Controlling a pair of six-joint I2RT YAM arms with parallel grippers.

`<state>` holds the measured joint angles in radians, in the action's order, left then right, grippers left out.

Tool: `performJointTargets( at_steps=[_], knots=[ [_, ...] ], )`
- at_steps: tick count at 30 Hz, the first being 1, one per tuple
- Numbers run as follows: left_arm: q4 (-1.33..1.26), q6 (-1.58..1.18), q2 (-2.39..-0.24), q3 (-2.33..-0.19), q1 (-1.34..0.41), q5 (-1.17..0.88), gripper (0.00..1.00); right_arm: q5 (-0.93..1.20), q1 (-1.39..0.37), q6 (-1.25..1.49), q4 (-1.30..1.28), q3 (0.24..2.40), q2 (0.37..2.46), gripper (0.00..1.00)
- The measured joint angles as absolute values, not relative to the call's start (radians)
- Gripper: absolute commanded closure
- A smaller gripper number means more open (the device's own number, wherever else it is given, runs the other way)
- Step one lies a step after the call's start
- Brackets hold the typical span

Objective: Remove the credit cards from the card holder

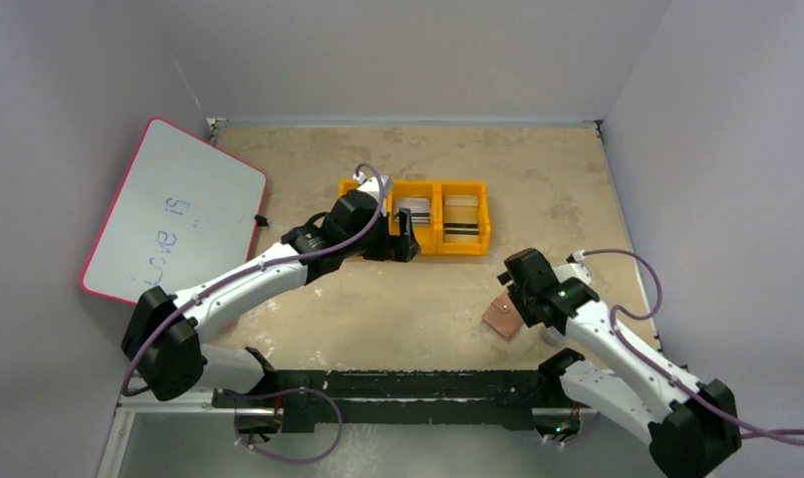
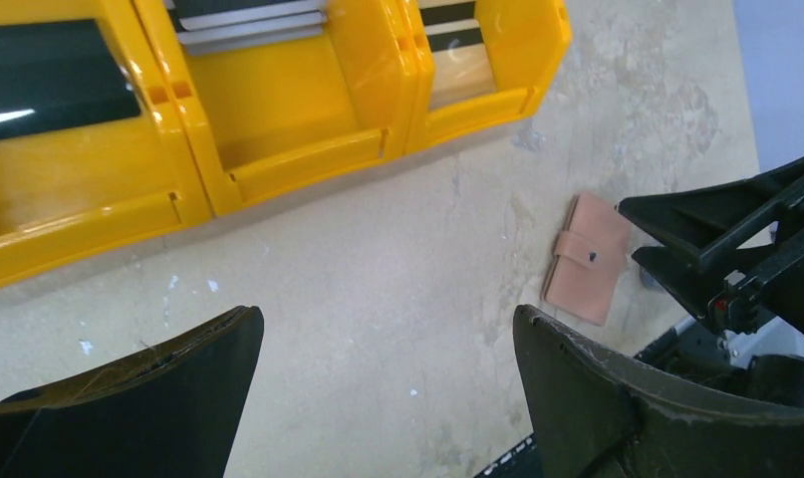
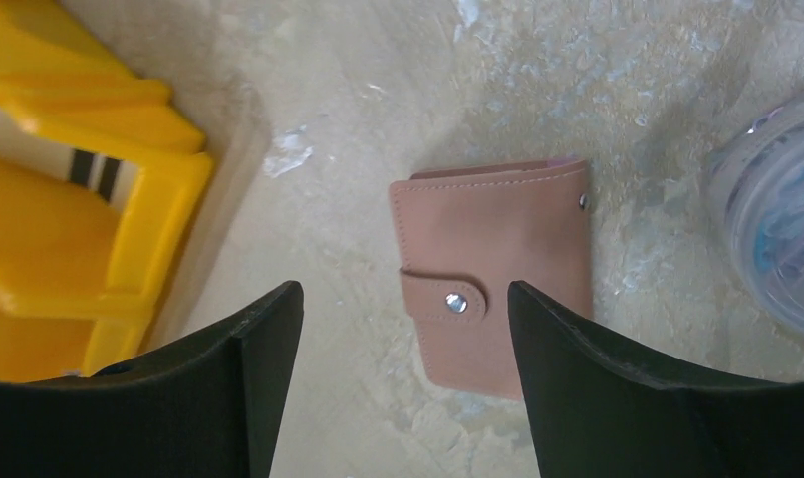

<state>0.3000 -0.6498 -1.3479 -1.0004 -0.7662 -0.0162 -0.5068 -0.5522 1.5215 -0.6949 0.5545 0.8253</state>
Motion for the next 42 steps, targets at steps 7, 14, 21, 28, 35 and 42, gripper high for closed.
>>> performJointTargets(
  at_steps=[7, 14, 21, 28, 35, 42],
  knots=[
    [0.3, -0.642, -1.348, -1.008, -0.766, 0.063, 0.04, -0.379, -0.4, 1.435, -0.612, 0.521, 0.915, 0.31],
    [0.301, -0.642, -1.348, -1.008, -0.766, 0.098, 0.04, -0.437, -0.383, 1.438, -0.696, 0.546, 0.902, 0.4],
    [0.302, -0.641, -1.348, -0.998, -0.766, 0.131, 0.04, -0.451, -0.383, 1.409, -0.725, 0.596, 0.949, 0.37],
    [0.319, -0.612, -1.345, -1.0, -0.766, 0.171, 0.04, -0.404, -0.383, 1.417, -0.721, 0.575, 0.976, 0.46],
    [0.356, -0.58, -1.345, -1.024, -0.766, 0.206, 0.04, -0.346, -0.383, 1.435, -0.668, 0.499, 0.952, 0.42],
    [0.383, -0.561, -1.345, -1.039, -0.766, 0.236, 0.04, -0.339, -0.384, 1.393, -0.655, 0.549, 1.11, 0.44]
  ],
)
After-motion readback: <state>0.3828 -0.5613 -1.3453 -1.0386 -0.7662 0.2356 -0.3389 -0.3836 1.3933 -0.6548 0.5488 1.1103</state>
